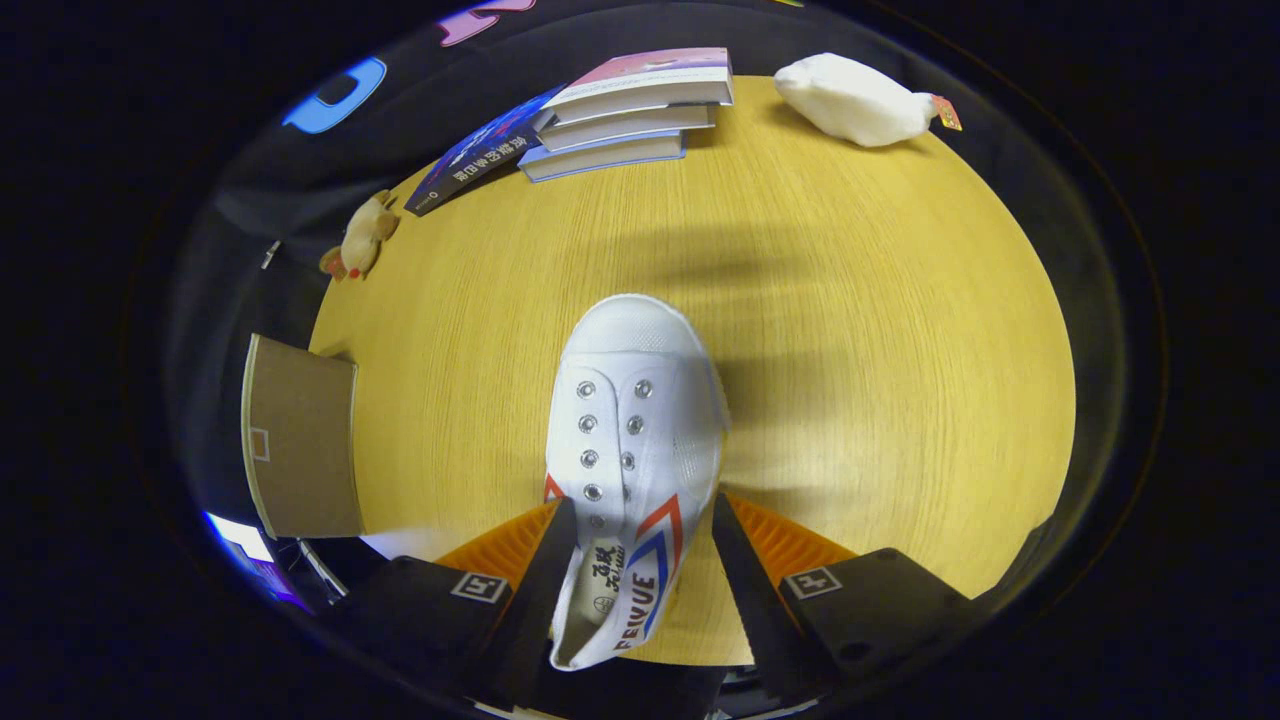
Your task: Open the storage box then place both shoes into the box .Put the left shoe in first, then the right shoe, with the right side of both shoes facing outward in a uniform manner.
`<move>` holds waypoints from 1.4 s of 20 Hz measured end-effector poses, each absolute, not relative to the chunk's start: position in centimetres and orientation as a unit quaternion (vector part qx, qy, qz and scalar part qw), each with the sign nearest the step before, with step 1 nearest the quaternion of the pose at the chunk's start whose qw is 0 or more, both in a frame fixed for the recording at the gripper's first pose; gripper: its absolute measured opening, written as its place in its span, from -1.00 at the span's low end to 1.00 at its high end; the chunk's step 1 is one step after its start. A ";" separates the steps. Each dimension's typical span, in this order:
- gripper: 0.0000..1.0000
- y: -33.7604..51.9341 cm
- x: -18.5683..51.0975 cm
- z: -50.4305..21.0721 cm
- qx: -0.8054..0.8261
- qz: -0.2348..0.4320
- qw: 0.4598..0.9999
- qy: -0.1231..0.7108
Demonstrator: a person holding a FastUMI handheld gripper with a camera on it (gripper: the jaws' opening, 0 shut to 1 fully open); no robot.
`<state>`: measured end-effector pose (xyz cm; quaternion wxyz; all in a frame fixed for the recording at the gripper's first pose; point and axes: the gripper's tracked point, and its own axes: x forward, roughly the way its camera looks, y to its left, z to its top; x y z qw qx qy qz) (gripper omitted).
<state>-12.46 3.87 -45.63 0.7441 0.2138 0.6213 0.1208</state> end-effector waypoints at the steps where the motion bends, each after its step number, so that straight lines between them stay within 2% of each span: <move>1: 0.65 3.9 -12.4 -45.8 0.211 0.124 0.746 0.619; 4: 0.34 3.5 -12.7 -45.7 0.225 0.124 0.737 0.625; 6: -0.07 2.7 -12.6 -45.5 0.249 0.105 0.732 0.625; 7: -0.12 2.7 -12.5 -45.7 0.265 0.095 0.732 0.621; 9: -0.53 2.4 -12.3 -45.4 0.293 0.086 0.731 0.610; 12: -0.86 2.2 -12.5 -45.5 0.327 0.064 0.726 0.601; 19: -0.86 2.8 -12.7 -46.1 0.306 0.048 0.722 0.618; 20: -0.66 2.8 -12.8 -46.1 0.303 0.048 0.719 0.624; 21: -0.55 2.8 -12.5 -46.1 0.304 0.047 0.719 0.623; 24: -0.39 2.9 -12.8 -46.4 0.297 0.049 0.711 0.636; 25: -0.40 2.2 -12.7 -45.4 0.297 0.051 0.713 0.633; 26: -0.62 2.7 -12.8 -46.2 0.301 0.054 0.711 0.633; 28: -0.89 2.6 -12.5 -45.6 0.310 0.062 0.718 0.620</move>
